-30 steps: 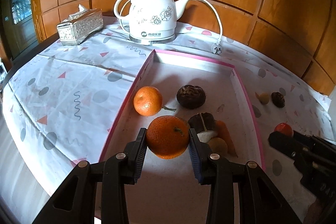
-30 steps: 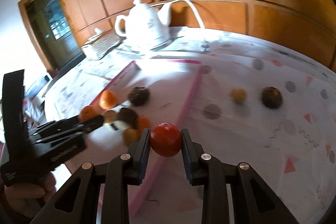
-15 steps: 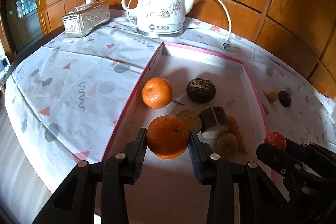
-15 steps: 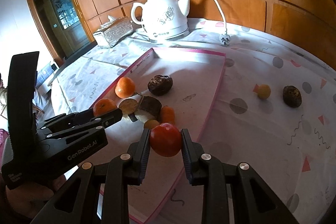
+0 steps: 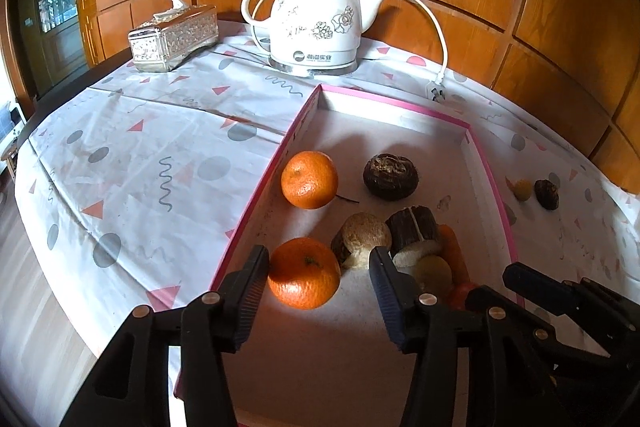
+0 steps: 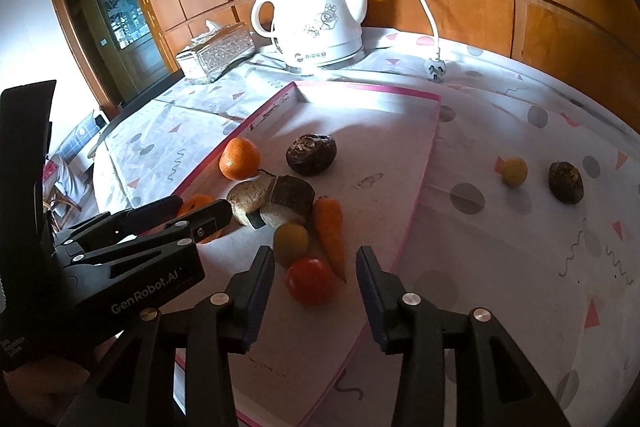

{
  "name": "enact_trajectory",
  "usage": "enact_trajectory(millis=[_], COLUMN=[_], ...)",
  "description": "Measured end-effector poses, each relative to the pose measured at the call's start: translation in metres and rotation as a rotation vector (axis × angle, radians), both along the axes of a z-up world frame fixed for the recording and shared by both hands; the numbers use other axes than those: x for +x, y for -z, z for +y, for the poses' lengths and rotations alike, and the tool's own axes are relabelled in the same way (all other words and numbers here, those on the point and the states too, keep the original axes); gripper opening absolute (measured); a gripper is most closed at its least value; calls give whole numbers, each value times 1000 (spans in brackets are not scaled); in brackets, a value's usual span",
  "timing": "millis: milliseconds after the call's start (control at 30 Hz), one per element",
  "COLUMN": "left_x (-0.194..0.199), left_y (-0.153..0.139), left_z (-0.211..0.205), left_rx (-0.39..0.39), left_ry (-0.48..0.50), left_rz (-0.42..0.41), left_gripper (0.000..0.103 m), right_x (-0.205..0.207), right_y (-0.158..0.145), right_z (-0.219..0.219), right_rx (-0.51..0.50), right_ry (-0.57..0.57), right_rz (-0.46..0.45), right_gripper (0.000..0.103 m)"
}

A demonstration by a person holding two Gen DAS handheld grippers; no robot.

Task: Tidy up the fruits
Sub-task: 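Withdraw both grippers from the tray toward the last two items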

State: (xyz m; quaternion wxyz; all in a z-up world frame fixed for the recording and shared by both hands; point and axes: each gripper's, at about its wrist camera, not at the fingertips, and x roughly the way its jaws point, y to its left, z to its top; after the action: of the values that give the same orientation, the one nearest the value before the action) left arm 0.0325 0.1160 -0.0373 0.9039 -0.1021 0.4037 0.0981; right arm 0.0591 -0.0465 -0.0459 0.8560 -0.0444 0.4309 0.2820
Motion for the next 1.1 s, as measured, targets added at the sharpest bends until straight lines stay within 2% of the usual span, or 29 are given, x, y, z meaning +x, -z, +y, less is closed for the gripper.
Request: enact_trajectory(millis=[200, 300, 333, 467, 733, 867, 1100], left_x=[-4, -6, -6, -6, -3, 1, 14], left_y=[-4, -9, -11, -17, -24, -28, -32], left_z=[-2, -5, -7, -12, -27, -40, -70], left_rx=[-7, 4, 11, 19, 24, 26, 27], left_ry=[-1, 5, 9, 26, 65, 104, 182], left_rz=[-20, -40, -48, -62, -76, -82, -78], left_gripper=[58, 59, 59, 59, 59, 59, 59], right_x=[-4, -7, -8, -7, 10, 20, 34], right_y=[-6, -12, -14, -19, -7, -1, 4], right_z=[-9, -18, -23, -37, -83, -109, -143], right_rx=[26, 50, 60, 71, 63, 50, 13], right_ry=[31, 66, 81, 136, 293, 372, 442], right_rz=[-19, -42, -51, -73, -28, -10, -4], right_gripper=[44, 56, 57, 58, 58, 58, 58])
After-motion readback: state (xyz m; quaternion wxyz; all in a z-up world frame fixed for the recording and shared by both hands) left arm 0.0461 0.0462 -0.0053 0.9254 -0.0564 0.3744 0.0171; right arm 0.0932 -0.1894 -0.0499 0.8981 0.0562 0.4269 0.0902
